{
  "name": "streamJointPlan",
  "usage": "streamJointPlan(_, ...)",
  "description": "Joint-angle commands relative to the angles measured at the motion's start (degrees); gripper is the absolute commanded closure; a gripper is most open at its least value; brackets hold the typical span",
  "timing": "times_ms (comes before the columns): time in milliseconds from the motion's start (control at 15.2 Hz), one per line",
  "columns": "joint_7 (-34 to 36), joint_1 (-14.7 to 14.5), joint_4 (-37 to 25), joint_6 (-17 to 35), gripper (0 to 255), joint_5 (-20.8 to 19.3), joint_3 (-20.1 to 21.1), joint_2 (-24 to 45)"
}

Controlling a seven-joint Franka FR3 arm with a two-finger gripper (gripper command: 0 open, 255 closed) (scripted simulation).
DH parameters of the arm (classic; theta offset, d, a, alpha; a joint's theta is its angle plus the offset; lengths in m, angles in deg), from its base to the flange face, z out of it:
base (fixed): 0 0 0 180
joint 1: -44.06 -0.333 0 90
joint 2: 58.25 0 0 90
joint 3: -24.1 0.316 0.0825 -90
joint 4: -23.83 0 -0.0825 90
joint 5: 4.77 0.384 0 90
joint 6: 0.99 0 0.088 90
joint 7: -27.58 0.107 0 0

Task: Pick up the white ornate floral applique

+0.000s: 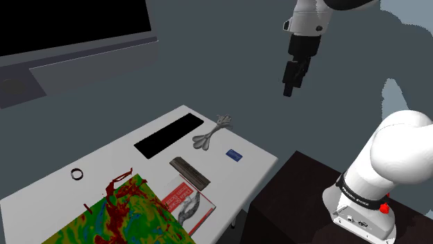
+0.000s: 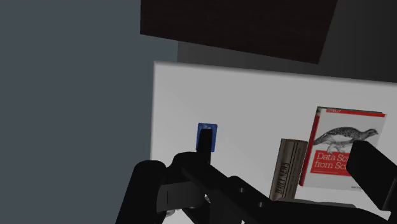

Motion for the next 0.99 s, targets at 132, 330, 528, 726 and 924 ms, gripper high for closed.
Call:
streamJointPlan(132, -4.5, -0.4, 1.4, 3.7, 0, -1.4, -1.5, 2.4)
streamJointPlan(330, -11.1, -0.9, 2.7, 9.4, 0, -3.3, -3.7, 6.7)
streamJointPlan(528, -17.6, -1.5, 3.2, 15.1, 0, -4.9, -5.7, 11.9)
streamJointPlan(726, -23.8, -2.1, 2.7, 20.6, 0, -6.0, -7.5, 17.8)
streamJointPlan(924, -30.0, -2.8, 1.3, 25.9, 0, -6.7, -9.0, 24.2)
